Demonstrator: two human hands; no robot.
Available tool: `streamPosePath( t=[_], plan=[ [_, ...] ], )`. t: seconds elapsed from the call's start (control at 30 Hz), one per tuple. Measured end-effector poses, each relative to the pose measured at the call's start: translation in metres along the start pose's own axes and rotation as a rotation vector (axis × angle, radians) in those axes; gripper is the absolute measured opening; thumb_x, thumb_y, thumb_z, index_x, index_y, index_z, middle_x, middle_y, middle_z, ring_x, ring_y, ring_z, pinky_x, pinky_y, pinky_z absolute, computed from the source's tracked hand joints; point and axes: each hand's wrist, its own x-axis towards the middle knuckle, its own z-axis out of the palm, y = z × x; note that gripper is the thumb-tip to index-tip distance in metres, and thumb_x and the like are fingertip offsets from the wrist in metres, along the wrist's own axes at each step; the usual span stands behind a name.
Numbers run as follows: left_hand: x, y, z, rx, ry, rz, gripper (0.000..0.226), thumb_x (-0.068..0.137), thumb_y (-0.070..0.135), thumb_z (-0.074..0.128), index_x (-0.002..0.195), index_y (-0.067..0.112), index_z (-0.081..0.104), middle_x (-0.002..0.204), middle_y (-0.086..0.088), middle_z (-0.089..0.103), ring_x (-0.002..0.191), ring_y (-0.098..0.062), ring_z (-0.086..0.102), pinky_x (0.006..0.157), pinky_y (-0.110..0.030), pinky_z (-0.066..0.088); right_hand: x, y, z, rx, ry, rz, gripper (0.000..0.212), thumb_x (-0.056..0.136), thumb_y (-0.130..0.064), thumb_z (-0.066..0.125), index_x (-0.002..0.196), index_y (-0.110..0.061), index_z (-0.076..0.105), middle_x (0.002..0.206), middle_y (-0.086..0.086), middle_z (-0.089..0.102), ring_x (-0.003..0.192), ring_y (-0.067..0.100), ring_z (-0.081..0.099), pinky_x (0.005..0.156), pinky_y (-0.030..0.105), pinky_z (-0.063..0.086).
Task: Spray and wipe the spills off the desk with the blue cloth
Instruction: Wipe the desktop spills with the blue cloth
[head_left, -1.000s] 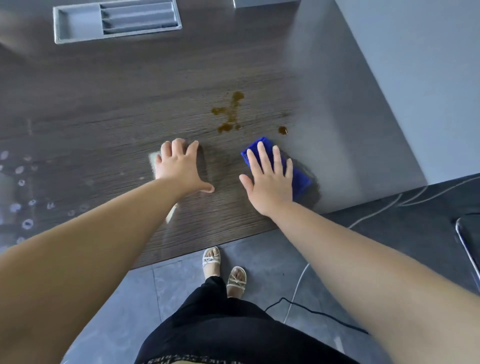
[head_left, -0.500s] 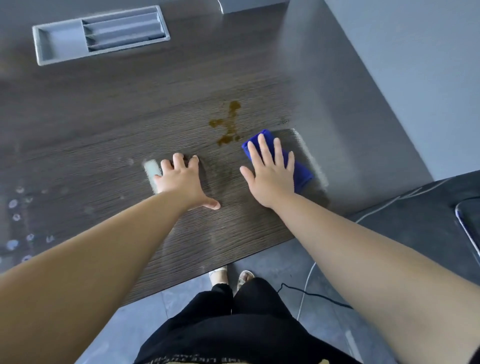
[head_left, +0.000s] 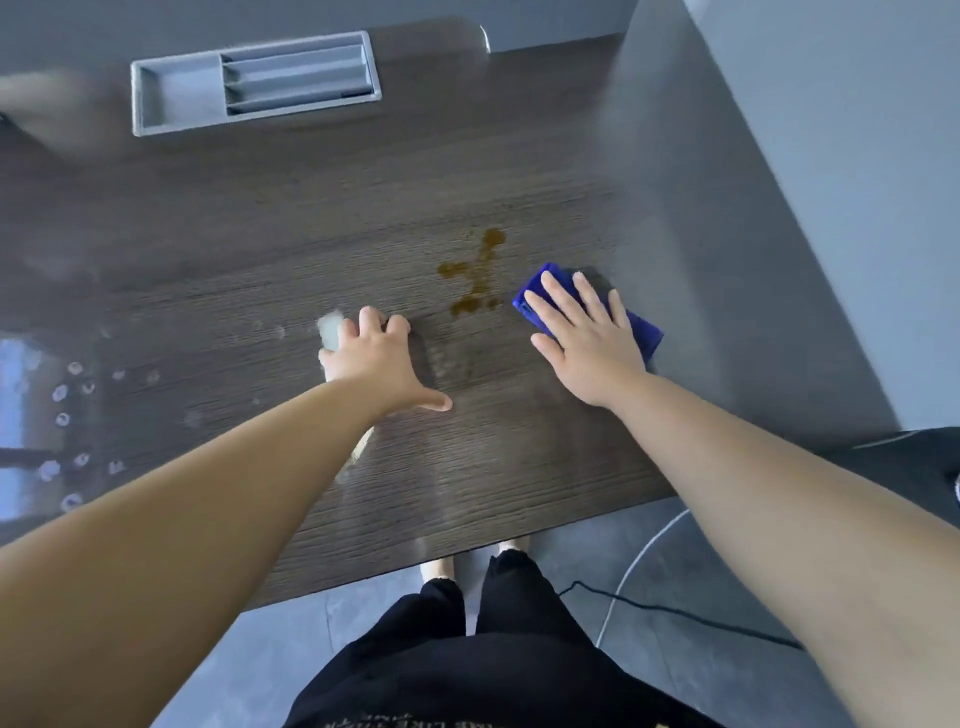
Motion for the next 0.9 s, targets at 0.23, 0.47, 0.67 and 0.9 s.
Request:
streamPosePath(
  t=[0.23, 0.47, 0.67, 0.9],
  plan=[
    [0.017, 0.015, -0.007, -0.052, 0.063, -0.093, 0.114, 0.053, 0.062, 0.080, 0.144, 0.025, 0.024, 0.143, -0.005, 0.023, 0.133, -0.029, 0.022, 0.100, -0.045, 0.036, 0.013, -0.028, 0.000, -0.004, -0.036, 0.051, 0.061, 0.098, -0.054, 0.014, 0.151, -0.028, -0.004, 0.159, -0.003, -0.014, 0.145, 0.029, -0.015, 0.113, 0.056, -0.006],
    [0.020, 0.012, -0.001, -0.065, 0.018, -0.144, 0.122, 0.052, 0.065, 0.080, 0.149, 0.028, 0.016, 0.149, -0.002, 0.018, 0.136, -0.029, 0.019, 0.101, -0.048, 0.037, 0.050, 0.026, -0.016, -0.011, -0.040, -0.080, 0.052, 0.100, -0.047, 0.014, 0.150, -0.035, 0.004, 0.159, -0.011, -0.007, 0.146, 0.021, -0.009, 0.116, 0.050, -0.003],
    [0.022, 0.014, -0.001, -0.086, 0.013, -0.160, 0.123, 0.050, 0.062, 0.082, 0.148, 0.027, 0.018, 0.147, -0.001, 0.020, 0.134, -0.028, 0.020, 0.099, -0.047, 0.038, 0.038, -0.011, -0.008, -0.010, -0.006, -0.110, 0.056, 0.100, -0.049, 0.015, 0.151, -0.030, 0.004, 0.160, -0.006, -0.007, 0.146, 0.026, -0.009, 0.116, 0.053, -0.001],
    [0.023, 0.016, -0.002, -0.062, -0.010, -0.155, 0.124, 0.051, 0.064, 0.081, 0.149, 0.026, 0.015, 0.149, -0.002, 0.017, 0.134, -0.028, 0.019, 0.099, -0.046, 0.040, 0.092, 0.016, -0.026, 0.054, -0.028, -0.009, 0.051, 0.101, -0.047, 0.013, 0.150, -0.036, 0.004, 0.159, -0.012, -0.007, 0.146, 0.021, -0.009, 0.116, 0.050, -0.002]
  ],
)
